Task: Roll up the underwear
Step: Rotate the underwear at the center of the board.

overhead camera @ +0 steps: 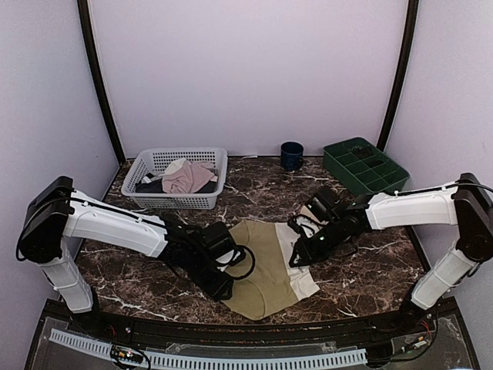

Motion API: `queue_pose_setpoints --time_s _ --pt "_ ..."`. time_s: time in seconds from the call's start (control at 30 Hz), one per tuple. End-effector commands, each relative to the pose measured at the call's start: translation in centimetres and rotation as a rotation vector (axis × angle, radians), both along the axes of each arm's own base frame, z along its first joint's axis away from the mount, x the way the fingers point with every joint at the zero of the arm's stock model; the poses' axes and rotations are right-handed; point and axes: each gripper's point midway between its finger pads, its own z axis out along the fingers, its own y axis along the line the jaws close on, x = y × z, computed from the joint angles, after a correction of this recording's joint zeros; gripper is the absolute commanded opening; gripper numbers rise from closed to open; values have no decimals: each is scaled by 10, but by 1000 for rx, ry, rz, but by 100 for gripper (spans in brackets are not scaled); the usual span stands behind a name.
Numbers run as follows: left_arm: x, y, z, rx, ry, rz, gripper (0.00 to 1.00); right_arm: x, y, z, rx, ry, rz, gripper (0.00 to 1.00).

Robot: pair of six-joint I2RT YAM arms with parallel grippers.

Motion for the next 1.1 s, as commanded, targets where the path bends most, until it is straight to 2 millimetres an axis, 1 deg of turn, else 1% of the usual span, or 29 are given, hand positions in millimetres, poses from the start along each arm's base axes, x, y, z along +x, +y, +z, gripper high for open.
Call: queue_pose_setpoints --time_s 0.0,0.1,0.13,0.2,0.27,0.33,0.4,0.47,0.5,0.53,0.57,0.6,0.63,0.67,0.77,0.8,0.83,0.87,0.9,0.93,0.97,1.0,1.03,1.07 --pt "-1 39 -5 132 -36 34 41 24 1 49 4 -127 -49 38" --pt "-8 63 -7 182 -38 41 40 28 -2 70 14 -163 -67 40" --pt "-8 67 -5 184 -40 45 40 28 -3 75 20 -168 -73 41" --pt "-9 84 -7 214 -41 67 39 24 -6 82 35 -168 -91 41" --pt "-8 93 -7 215 -35 90 38 15 -9 86 69 -150 -110 41" --pt "-6 91 0 189 -48 91 39 3 -11 83 112 -118 -123 41" --pt "-3 84 13 141 -71 75 42 -7 -13 79 153 -97 -139 40" --pt "0 69 34 52 -99 55 46 -14 -15 81 181 -101 -153 40" --pt "3 63 47 4 -120 48 48 -15 -15 86 199 -117 -157 39" --pt "6 58 61 -45 -147 44 54 -13 -16 96 222 -148 -164 40" --pt "10 54 78 -98 -181 45 60 -8 -18 106 228 -194 -171 42" --pt "14 54 90 -136 -202 54 66 -2 -20 118 234 -242 -176 44" --pt "22 55 103 -174 -216 75 72 5 -21 136 248 -304 -177 46" --pt "29 57 113 -204 -229 93 76 11 -22 152 255 -364 -180 48" --pt "50 63 143 -268 -320 122 79 34 -29 195 278 -548 -218 62" --pt "57 63 154 -286 -372 127 80 42 -30 209 301 -613 -240 71" --pt "64 62 164 -304 -419 129 84 49 -33 218 308 -668 -264 87" --pt "71 62 171 -310 -467 137 86 58 -38 226 307 -725 -297 98" --pt "79 63 175 -305 -517 149 87 65 -41 233 306 -776 -325 100" --pt "89 62 176 -289 -563 150 90 73 -42 238 300 -835 -308 99" --pt "97 63 179 -263 -615 143 93 79 -39 240 313 -855 -305 99" --pt "106 62 172 -206 -633 120 97 89 -39 237 300 -854 -319 99" --pt "115 60 170 -163 -631 108 99 94 -30 228 252 -869 -199 99" --pt "123 60 163 -126 -592 108 99 100 -23 216 219 -830 -140 100"
